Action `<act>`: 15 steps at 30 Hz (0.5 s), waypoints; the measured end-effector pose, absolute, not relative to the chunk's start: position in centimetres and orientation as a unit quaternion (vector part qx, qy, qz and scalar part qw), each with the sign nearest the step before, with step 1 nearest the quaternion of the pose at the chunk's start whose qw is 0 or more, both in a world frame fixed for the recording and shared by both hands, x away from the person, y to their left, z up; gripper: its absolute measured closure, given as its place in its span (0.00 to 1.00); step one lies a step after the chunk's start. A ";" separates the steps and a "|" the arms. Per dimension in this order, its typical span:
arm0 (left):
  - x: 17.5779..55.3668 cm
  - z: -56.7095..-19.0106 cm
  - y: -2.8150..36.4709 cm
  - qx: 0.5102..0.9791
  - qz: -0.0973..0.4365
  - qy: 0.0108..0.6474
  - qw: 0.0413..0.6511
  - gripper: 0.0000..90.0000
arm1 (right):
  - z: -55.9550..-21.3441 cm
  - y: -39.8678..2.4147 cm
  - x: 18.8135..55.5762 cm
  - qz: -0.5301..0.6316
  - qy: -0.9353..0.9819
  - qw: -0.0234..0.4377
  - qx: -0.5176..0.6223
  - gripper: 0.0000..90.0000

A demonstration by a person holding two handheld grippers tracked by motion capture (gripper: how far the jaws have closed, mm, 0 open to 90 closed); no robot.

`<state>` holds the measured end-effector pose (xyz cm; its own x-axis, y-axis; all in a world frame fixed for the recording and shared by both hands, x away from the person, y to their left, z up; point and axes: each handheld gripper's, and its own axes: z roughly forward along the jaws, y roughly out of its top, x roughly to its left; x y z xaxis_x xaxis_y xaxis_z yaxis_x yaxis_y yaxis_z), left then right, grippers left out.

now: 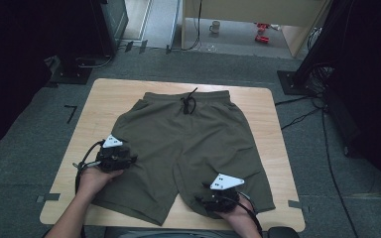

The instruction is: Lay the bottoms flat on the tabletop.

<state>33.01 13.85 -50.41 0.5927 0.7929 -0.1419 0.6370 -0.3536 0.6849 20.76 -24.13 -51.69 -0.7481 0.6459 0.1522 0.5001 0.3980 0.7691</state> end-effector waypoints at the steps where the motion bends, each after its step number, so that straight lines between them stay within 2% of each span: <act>1: 32.9 -50.5 14.0 0.817 0.107 0.437 0.361 0.56 | -51.6 -23.9 20.6 0.429 0.831 0.081 0.343 0.46; 10: 31.9 -50.6 14.5 0.808 0.100 0.448 0.368 0.54 | -50.7 -23.5 21.2 0.445 0.816 0.085 0.359 0.41; 15: 31.7 -50.5 14.6 0.807 0.093 0.454 0.366 0.54 | -50.3 -24.3 21.7 0.449 0.809 0.094 0.368 0.47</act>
